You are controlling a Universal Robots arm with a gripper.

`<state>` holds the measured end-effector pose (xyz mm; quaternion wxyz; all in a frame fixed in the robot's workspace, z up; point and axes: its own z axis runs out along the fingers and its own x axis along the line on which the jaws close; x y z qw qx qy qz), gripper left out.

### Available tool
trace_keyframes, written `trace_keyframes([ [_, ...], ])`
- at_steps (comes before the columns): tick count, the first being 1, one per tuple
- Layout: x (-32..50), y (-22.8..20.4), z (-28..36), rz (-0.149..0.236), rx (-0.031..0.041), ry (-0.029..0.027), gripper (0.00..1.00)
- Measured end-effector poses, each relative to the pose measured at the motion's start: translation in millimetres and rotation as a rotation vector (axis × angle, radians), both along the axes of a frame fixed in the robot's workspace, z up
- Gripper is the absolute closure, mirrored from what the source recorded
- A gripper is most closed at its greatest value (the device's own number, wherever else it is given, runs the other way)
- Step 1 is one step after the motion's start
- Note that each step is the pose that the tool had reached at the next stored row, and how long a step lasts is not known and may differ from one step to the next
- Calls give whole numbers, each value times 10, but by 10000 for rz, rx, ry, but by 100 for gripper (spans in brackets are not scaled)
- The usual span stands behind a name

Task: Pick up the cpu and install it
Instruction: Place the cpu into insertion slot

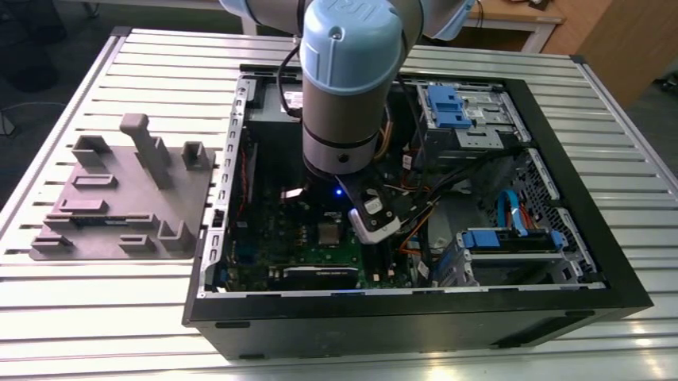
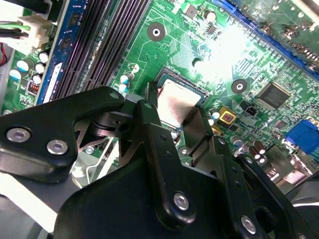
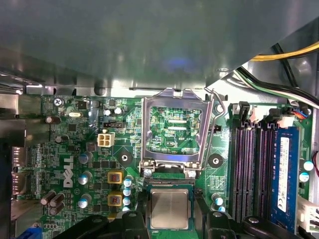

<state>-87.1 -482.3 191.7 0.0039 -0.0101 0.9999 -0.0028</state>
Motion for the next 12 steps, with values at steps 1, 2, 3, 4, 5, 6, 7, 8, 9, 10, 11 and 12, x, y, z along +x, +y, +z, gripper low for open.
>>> trace_keyframes([
  [1,0,0,0,1,-1,1,55],
  [2,-1,0,0,0,-1,12,55],
  [3,-1,0,1,-2,-1,27,55],
  [4,-1,0,0,-12,-1,46,55],
  [5,-1,0,0,-34,0,66,55],
  [6,-1,0,-1,-61,0,78,55],
  [7,-1,0,-4,-83,1,79,55],
  [8,-1,-1,-6,-96,1,80,55],
  [9,0,-1,-8,-104,1,81,55],
  [10,3,-1,-10,-107,1,82,55],
  [11,7,0,-14,-109,6,80,55],
  [12,10,0,-16,-110,7,81,55],
])
